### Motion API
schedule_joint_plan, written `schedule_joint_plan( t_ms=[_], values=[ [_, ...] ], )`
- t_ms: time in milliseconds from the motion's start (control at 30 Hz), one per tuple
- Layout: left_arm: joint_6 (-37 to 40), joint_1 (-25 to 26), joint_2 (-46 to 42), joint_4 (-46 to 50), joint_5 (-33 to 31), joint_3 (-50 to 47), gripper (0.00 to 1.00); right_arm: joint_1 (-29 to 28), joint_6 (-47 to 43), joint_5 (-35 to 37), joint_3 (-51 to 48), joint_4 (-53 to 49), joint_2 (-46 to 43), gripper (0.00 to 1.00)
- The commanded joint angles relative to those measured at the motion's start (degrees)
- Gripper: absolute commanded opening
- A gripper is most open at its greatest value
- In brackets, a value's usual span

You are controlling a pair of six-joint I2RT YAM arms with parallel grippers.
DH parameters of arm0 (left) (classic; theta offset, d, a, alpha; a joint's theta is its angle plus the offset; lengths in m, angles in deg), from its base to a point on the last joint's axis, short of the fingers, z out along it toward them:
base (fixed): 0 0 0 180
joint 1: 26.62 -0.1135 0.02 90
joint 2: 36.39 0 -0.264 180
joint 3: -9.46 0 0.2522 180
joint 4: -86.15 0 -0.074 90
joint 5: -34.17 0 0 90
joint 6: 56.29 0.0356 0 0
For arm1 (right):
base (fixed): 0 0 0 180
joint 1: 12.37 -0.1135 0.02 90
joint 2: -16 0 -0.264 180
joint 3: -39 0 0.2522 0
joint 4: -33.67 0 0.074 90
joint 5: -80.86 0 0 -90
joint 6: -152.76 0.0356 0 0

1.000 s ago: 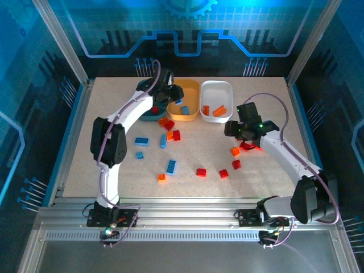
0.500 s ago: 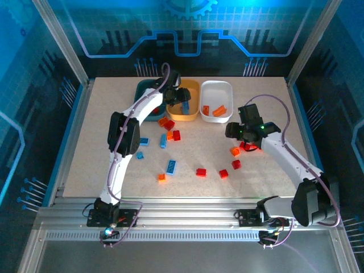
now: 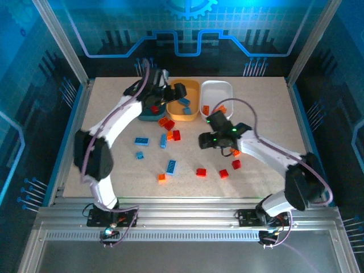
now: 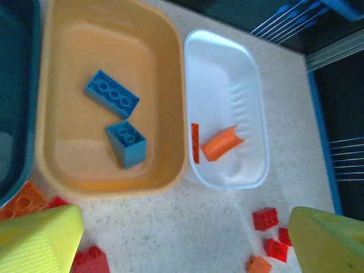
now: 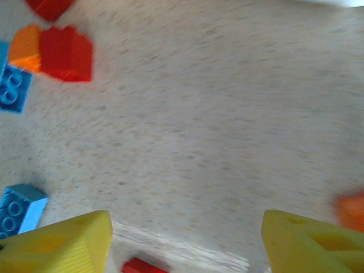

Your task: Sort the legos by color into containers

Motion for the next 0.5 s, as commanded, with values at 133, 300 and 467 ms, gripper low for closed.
schedule_joint_plan(
  t_ms=[133, 300, 467],
  values=[
    [-6.53, -6.39, -19.94, -5.75, 0.12, -30.98, 0.99, -6.08, -3.9, -2.92, 16.58, -0.75, 20.19, 0.74],
    [-6.5, -10.41, -28.36, -2.09, 0.28, -39.7, 0.99, -6.39, -5.63, -3.82, 24.72, -2.24, 30.48, 0.75],
    [-6.61, -11.68, -33.21, -0.95, 0.42, -44.35, 0.99, -6.3, -6.18, -3.14, 30.19, -3.29, 35.71, 0.72]
  ],
)
